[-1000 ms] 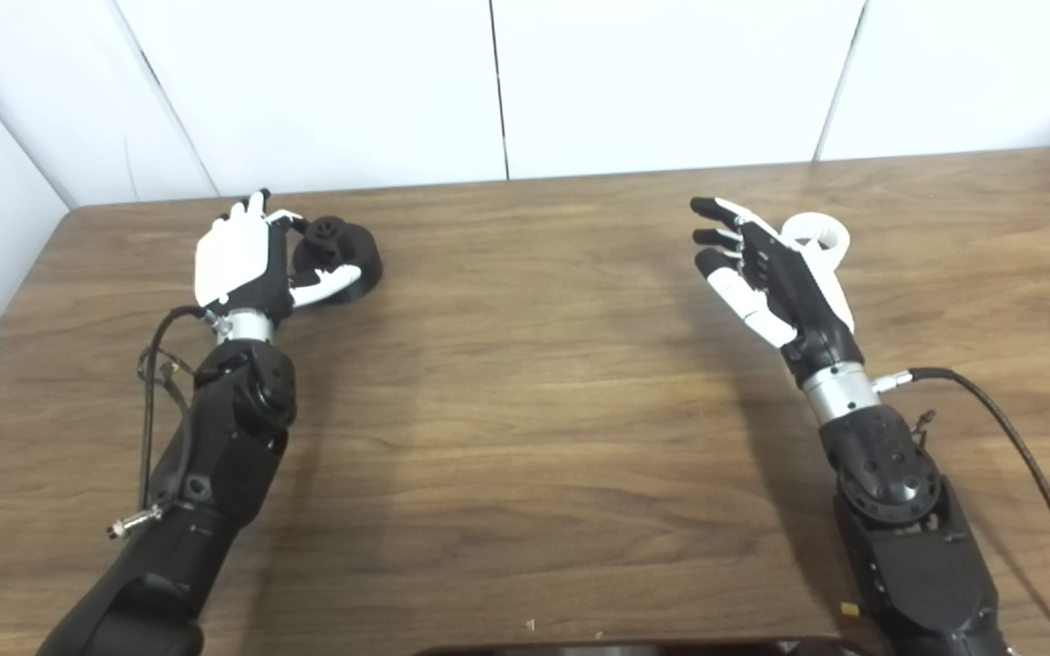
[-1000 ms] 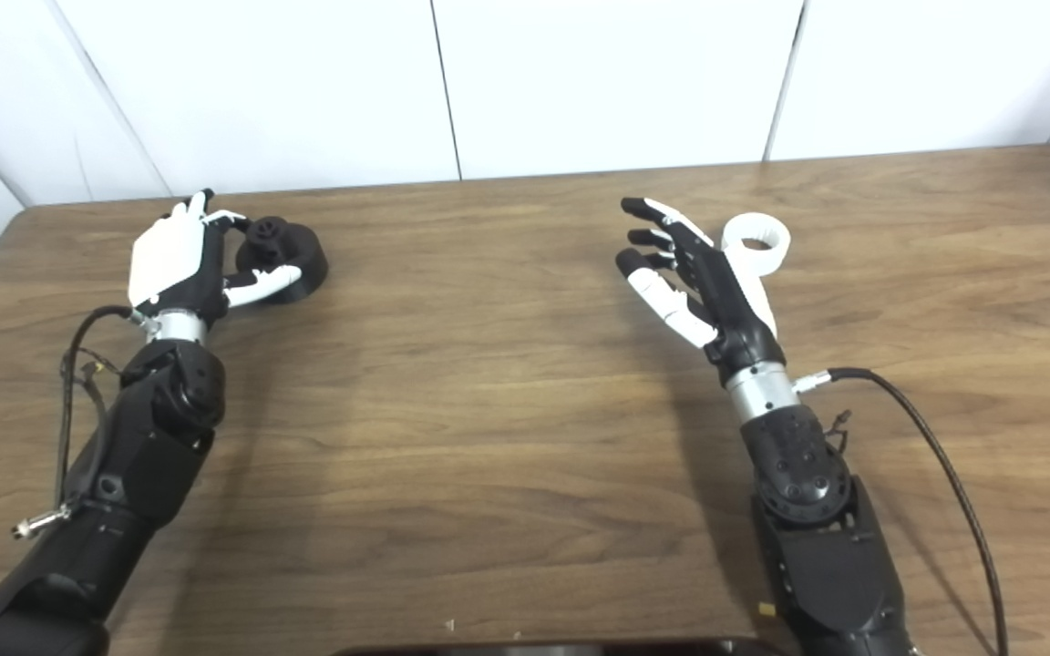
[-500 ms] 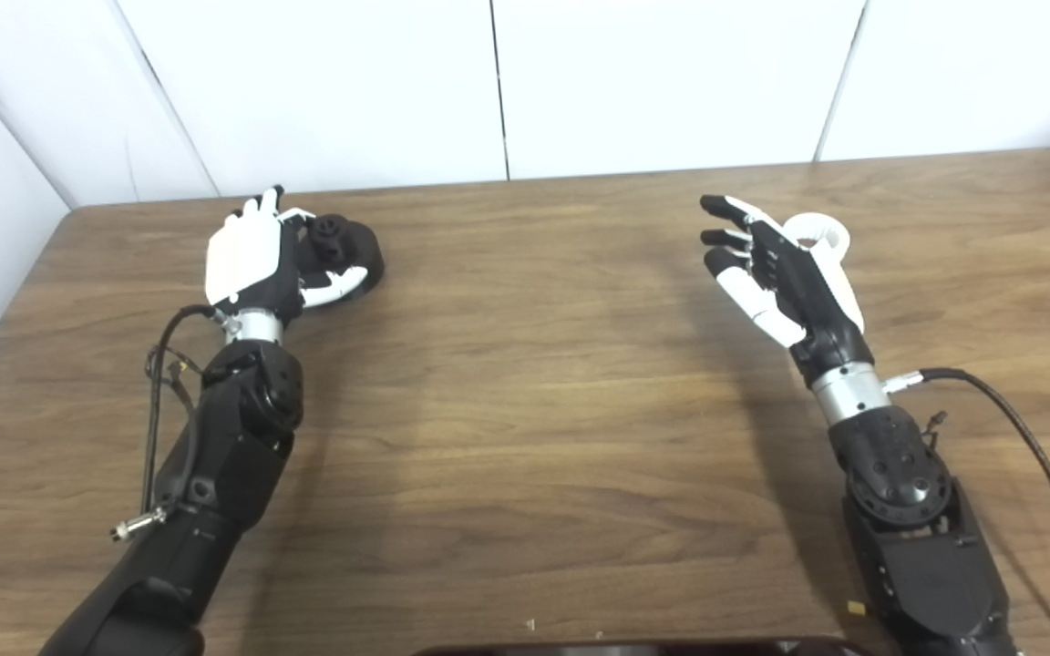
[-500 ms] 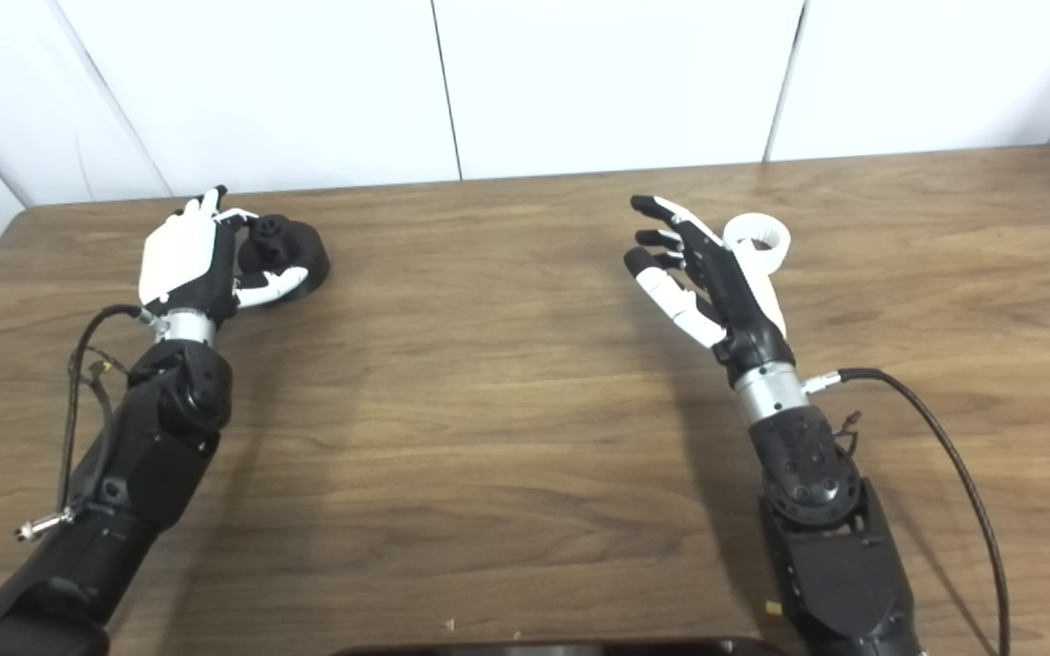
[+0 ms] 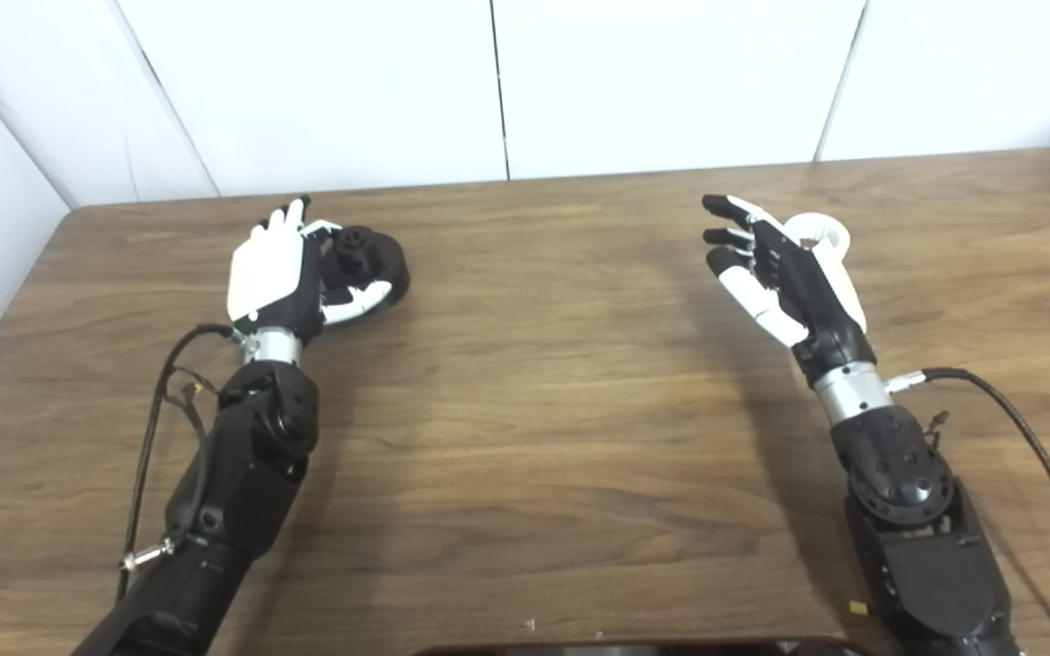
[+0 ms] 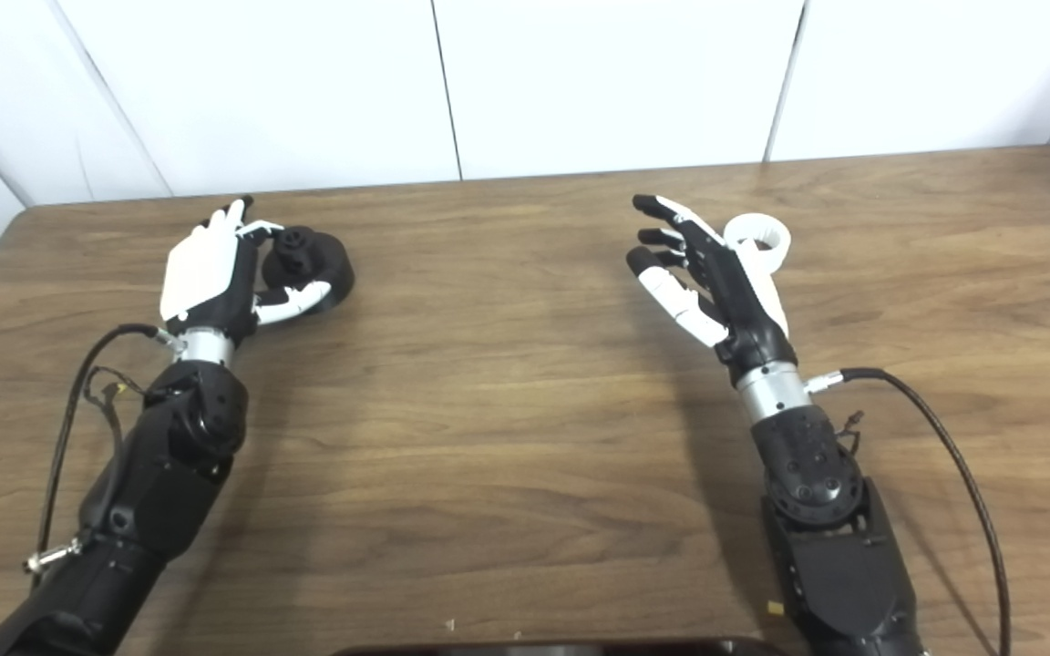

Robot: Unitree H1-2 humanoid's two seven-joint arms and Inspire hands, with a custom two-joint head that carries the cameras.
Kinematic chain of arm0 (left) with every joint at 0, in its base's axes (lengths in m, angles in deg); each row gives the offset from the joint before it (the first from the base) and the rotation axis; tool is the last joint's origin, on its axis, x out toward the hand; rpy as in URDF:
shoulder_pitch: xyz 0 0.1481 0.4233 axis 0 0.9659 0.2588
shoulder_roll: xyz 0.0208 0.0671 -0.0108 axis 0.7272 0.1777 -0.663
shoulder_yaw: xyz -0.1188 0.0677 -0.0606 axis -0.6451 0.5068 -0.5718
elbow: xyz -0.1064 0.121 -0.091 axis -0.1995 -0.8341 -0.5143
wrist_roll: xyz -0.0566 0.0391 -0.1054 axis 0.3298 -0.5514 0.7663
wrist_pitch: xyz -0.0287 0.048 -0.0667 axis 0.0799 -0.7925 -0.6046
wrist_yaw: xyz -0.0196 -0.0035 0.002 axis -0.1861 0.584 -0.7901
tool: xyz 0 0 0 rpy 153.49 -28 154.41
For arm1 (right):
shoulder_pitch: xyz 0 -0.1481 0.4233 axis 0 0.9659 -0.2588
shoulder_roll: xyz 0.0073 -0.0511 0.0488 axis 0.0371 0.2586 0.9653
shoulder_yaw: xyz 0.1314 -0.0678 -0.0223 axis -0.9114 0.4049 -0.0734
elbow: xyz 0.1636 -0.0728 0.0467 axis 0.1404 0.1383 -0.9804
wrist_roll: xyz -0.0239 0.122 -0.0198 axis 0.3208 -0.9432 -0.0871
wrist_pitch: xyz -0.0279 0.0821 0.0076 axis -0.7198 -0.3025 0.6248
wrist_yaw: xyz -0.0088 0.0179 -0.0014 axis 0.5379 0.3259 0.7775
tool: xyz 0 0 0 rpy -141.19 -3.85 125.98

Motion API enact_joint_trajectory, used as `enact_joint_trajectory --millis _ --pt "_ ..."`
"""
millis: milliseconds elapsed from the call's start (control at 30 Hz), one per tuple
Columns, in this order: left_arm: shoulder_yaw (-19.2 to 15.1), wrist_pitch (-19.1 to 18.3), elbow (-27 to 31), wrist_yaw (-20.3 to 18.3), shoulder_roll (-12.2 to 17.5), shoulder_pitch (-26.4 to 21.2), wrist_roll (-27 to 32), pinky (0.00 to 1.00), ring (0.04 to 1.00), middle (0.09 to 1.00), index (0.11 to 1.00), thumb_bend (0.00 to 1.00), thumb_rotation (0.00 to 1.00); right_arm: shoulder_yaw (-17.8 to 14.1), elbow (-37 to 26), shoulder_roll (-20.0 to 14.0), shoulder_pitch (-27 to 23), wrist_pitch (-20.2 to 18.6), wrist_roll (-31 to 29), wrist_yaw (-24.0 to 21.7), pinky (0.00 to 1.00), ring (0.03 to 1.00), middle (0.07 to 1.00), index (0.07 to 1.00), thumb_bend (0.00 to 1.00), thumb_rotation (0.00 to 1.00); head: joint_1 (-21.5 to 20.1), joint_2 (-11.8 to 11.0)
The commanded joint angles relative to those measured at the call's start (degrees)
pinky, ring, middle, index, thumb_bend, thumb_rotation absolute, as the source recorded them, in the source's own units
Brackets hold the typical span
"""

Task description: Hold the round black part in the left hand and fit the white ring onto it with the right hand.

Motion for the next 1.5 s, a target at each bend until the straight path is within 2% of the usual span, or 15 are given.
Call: enact_joint_trajectory --millis 0,767,1000,1200,1467 --pt "1.31 -0.49 0.25 -3.99 -0.08 1.81 0.04 1.0 1.0 1.0 0.683 1.0 0.48 -0.42 -2.02 -0.42 -2.65 0.93 -0.51 -0.03 0.73 0.811 0.889 0.838 0.6 0.78 0.04 0.08" --pt "4.54 -0.3 20.43 -12.64 -3.51 9.63 -0.02 1.0 1.0 1.0 0.671 1.0 0.4 -1.09 -2.89 0.09 -2.6 0.72 -0.88 0.48 0.72 0.802 0.886 0.831 0.6 0.77 0.09 0.46" --pt "6.15 0.84 24.66 -14.82 -4.38 11.82 -1.32 1.0 1.0 1.0 0.679 1.0 0.43 -1.3 -3.53 0.0 -2.2 0.78 -0.91 0.4 0.7 0.8 0.881 0.828 0.6 0.77 -0.17 0.78" --pt "8.1 4.43 26.6 -15.47 -4.7 13.55 -1.82 1.0 1.0 1.0 0.68 1.0 0.47 -1.37 -4.07 -0.11 -1.82 0.81 0.0 0.72 0.7 0.796 0.884 0.83 0.63 0.81 -0.38 1.04" --pt "9.62 8.8 27.59 -15.3 -5.97 16.11 -2.3 1.0 1.0 1.0 0.679 1.0 0.49 -1.54 -4.21 -0.12 -1.59 1.01 -0.24 0.59 0.69 0.799 0.881 0.827 0.62 0.8 -0.93 1.3"
